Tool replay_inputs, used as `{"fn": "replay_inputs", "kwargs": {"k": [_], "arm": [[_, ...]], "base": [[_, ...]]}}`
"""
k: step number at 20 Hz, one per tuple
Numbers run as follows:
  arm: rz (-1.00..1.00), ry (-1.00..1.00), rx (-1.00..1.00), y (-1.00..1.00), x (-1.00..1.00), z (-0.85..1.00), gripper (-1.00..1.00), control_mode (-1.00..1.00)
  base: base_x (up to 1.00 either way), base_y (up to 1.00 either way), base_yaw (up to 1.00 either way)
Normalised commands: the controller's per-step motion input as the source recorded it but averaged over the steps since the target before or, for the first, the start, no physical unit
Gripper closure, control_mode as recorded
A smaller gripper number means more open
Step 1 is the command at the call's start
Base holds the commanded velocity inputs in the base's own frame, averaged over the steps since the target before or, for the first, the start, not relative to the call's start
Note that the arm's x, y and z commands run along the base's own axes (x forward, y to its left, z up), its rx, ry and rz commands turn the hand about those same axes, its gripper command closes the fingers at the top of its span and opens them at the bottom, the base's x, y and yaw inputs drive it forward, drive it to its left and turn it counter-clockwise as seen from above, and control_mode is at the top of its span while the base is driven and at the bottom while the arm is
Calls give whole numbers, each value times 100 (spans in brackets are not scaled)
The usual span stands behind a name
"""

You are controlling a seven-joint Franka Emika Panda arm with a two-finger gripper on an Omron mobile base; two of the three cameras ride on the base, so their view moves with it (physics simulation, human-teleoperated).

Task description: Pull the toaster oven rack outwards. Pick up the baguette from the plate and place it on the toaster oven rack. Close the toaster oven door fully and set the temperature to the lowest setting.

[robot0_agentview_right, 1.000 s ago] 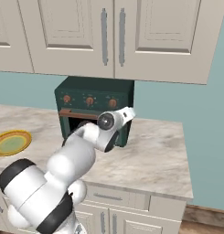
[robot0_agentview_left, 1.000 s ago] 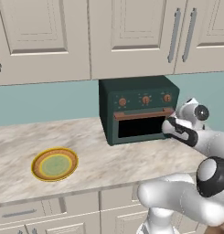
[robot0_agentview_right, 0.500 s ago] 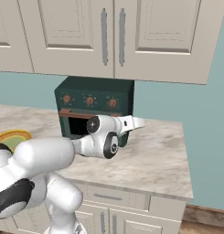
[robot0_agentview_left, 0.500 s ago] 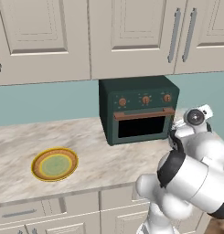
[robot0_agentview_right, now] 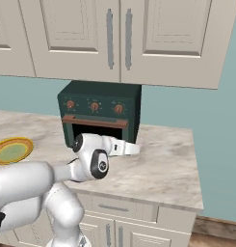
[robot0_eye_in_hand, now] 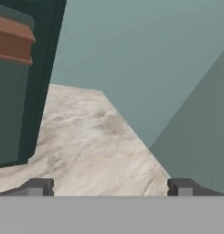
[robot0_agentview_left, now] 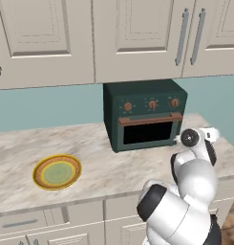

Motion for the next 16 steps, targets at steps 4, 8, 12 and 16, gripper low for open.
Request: {"fn": "replay_inputs", "kwargs": {"k": [4, 8, 12, 16], "arm": [[-5, 14, 5, -9, -12, 100, -100, -100], [0, 1, 3, -16, -28, 100, -100, -100], [-14, 0, 28, -15, -58, 96, -100, -100], [-46, 0, 37, 11, -83, 97, -100, -100]], "base": [[0, 0, 0], [0, 0, 0], [0, 0, 0], [0, 0, 0]]}}
